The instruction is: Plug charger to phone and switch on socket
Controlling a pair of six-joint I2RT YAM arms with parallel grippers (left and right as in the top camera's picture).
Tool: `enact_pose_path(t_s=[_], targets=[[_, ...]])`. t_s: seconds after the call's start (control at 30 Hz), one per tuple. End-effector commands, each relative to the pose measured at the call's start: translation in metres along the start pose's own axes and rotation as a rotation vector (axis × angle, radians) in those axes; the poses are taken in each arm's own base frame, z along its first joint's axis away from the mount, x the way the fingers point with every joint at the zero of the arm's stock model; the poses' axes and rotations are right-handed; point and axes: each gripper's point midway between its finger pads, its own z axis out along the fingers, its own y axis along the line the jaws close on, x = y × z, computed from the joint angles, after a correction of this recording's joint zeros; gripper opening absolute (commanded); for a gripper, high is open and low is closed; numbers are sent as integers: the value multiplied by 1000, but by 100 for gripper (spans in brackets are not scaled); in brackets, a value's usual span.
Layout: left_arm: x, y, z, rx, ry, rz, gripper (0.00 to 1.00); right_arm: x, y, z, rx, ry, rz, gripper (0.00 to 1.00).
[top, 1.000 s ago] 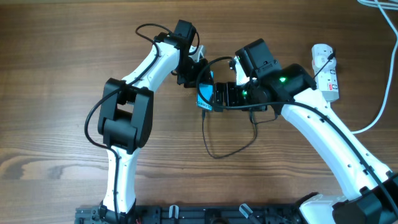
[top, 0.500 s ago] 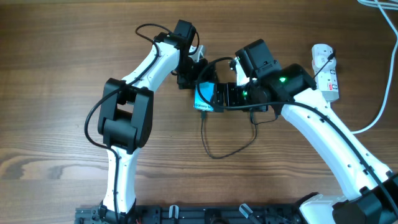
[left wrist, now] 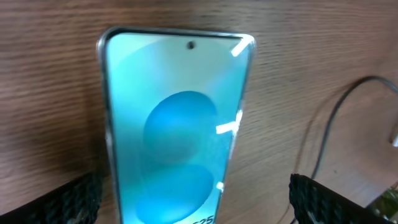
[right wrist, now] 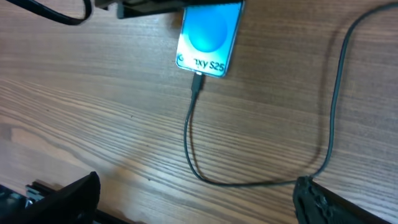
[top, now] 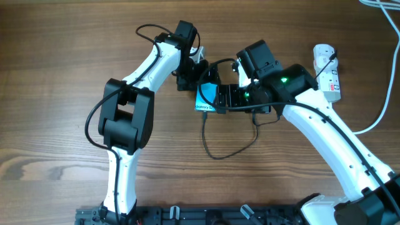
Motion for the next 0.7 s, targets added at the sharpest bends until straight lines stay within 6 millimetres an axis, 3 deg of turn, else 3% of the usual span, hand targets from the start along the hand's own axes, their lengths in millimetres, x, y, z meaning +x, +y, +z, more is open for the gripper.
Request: enact_pose_path(t_s=[0.0, 0.17, 0.33, 0.53, 0.67], targets=[[-9, -2, -44, -70, -115, -26, 100, -5, -11, -5, 37, -13, 19, 100], [-9, -24, -92, -46, -213, -3, 100, -9, -36, -18, 70, -30, 92, 100], [-2, -42, -148, -24, -340, -108, 100, -9, -53, -31, 85, -43, 142, 100], [41, -64, -228, -13, -473, -102, 100, -9, -66, -35, 100, -38, 163, 100], [78, -67, -259, -77, -531, -86, 100, -12, -73, -37, 105, -49, 183, 100]])
